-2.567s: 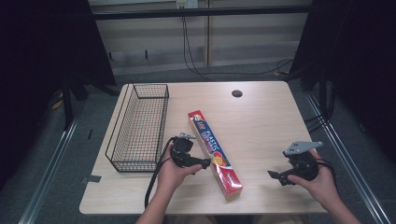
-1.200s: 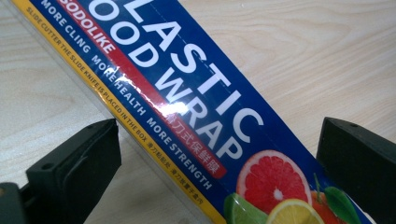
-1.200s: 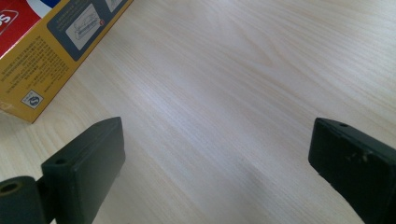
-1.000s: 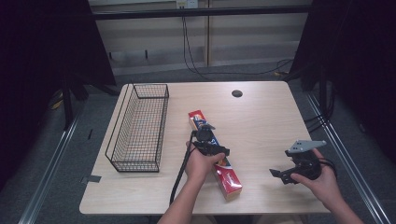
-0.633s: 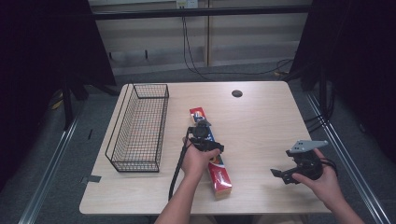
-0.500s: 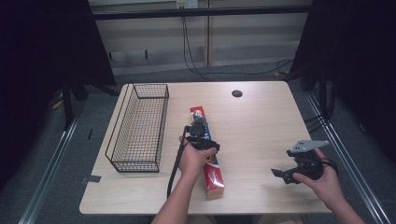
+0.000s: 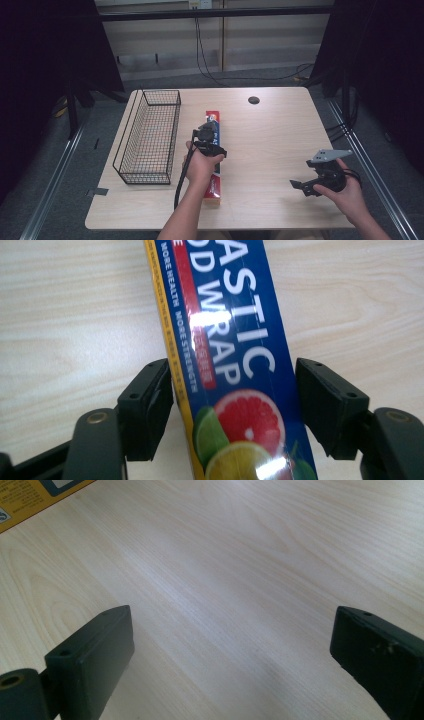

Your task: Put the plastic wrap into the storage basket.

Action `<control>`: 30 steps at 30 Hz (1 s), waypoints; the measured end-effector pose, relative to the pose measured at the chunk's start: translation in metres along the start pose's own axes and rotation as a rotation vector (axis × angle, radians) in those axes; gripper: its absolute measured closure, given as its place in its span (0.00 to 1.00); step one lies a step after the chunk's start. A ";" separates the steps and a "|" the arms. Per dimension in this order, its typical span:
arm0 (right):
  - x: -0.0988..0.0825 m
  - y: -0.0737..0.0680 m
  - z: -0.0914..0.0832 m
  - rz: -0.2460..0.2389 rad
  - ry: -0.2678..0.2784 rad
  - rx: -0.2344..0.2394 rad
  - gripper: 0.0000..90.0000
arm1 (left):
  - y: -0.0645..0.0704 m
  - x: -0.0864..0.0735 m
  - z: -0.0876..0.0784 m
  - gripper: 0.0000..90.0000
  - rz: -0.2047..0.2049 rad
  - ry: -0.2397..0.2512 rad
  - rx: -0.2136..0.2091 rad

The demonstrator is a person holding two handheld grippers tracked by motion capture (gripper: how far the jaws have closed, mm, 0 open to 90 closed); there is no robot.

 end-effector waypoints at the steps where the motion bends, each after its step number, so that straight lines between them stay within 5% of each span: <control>1: 0.000 0.000 0.000 0.000 0.000 0.000 0.05 | 0.000 0.000 0.000 0.35 0.000 0.000 0.000; 8: -0.002 0.003 0.001 -0.001 -0.003 -0.005 0.05 | -0.001 0.004 0.010 0.37 -0.023 -0.036 0.006; 15: 0.000 0.003 0.001 -0.012 0.009 0.003 0.05 | -0.001 0.008 0.005 0.47 0.031 -0.086 0.085; 21: -0.001 0.003 0.000 -0.009 0.014 0.001 0.05 | -0.004 0.012 -0.008 0.48 0.062 -0.139 0.095; 30: -0.001 0.004 0.000 -0.013 0.012 0.001 0.04 | -0.007 0.018 -0.024 0.48 0.054 -0.157 0.080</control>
Point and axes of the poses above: each handheld gripper's, and its own axes: z roughly forward along the jaws, x roughly out of its top, y roughly to its right, the point moved 6 cm from there along z, roughly forward along the jaws, and after that the axes turned 2 degrees about z, right-handed, at the moved point
